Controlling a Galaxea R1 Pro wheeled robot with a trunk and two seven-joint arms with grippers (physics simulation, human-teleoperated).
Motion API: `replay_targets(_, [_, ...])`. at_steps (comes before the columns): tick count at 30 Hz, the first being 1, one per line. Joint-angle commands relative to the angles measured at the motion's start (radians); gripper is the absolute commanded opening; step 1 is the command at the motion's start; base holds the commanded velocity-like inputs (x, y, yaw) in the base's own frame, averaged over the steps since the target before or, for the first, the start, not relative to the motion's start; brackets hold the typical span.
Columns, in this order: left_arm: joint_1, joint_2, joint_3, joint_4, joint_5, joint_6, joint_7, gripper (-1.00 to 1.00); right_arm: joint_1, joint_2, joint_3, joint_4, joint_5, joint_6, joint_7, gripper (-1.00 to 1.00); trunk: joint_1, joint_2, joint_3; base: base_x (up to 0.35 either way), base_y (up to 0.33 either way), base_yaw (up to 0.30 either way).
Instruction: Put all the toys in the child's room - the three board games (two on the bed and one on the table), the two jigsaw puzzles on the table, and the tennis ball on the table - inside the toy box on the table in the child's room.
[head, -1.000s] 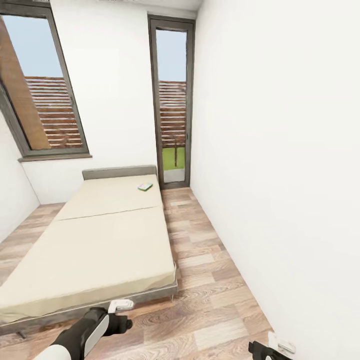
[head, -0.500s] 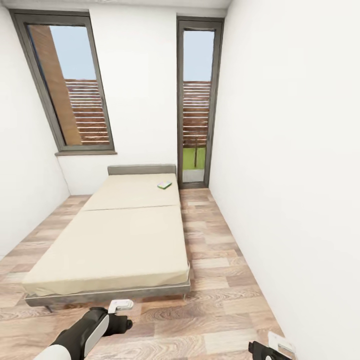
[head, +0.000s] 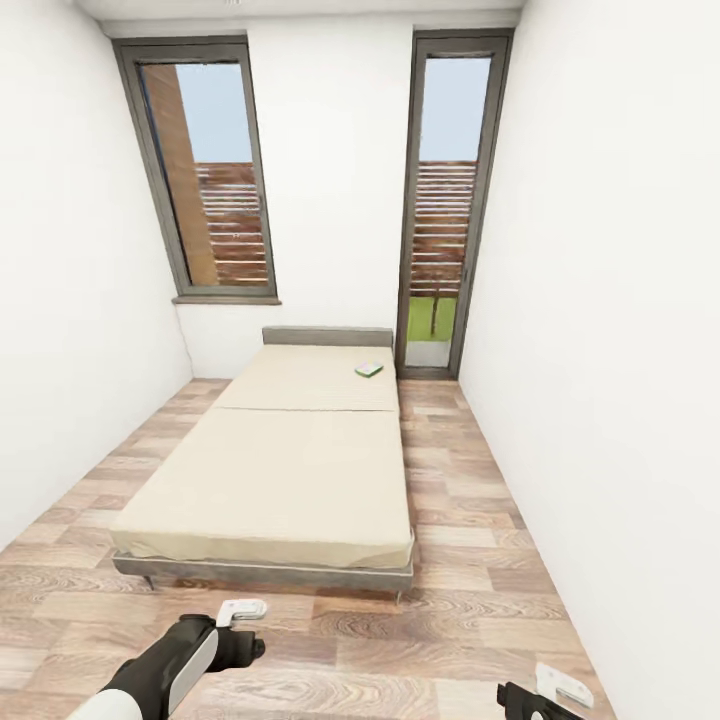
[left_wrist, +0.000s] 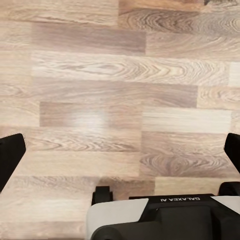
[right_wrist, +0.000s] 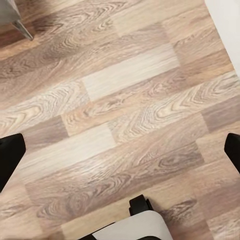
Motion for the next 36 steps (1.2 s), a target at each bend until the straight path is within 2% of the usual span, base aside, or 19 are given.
replay_targets(1, [-0.001,0.001,-0.005,-0.001,0.003,0.004,0.001,1.0,0.0,0.0,0.001,-0.003,-0.009,0.005,-0.005,1.0,0.001,-0.002,-0.002,0.0,0.0,0.293])
replay_targets(7, [-0.001,0.001,-0.005,-0.001,0.003,0.004,0.001,1.0,0.0,0.0,0.001,-0.003,-0.009,0.005,-0.005,1.0,0.001,-0.002,-0.002,0.0,-0.044,0.293])
replay_targets(16, [-0.001,0.001,-0.005,-0.001,0.003,0.004,0.0,1.0,0.0,0.0,0.001,-0.003,-0.009,0.007,-0.004,1.0,0.001,-0.002,-0.002,0.0,-0.205,0.293])
replay_targets(25, [-0.001,0.001,-0.004,-0.001,0.003,0.003,0.0,1.0,0.0,0.001,0.001,0.002,-0.011,0.019,-0.007,1.0,0.001,-0.002,-0.005,0.0,-0.033,0.29])
replay_targets(36, [-0.001,0.001,-0.005,-0.001,0.003,0.002,0.002,1.0,-0.001,0.009,-0.001,0.005,-0.011,0.095,-0.011,1.0,0.001,-0.002,-0.012,0.0,-0.003,0.282])
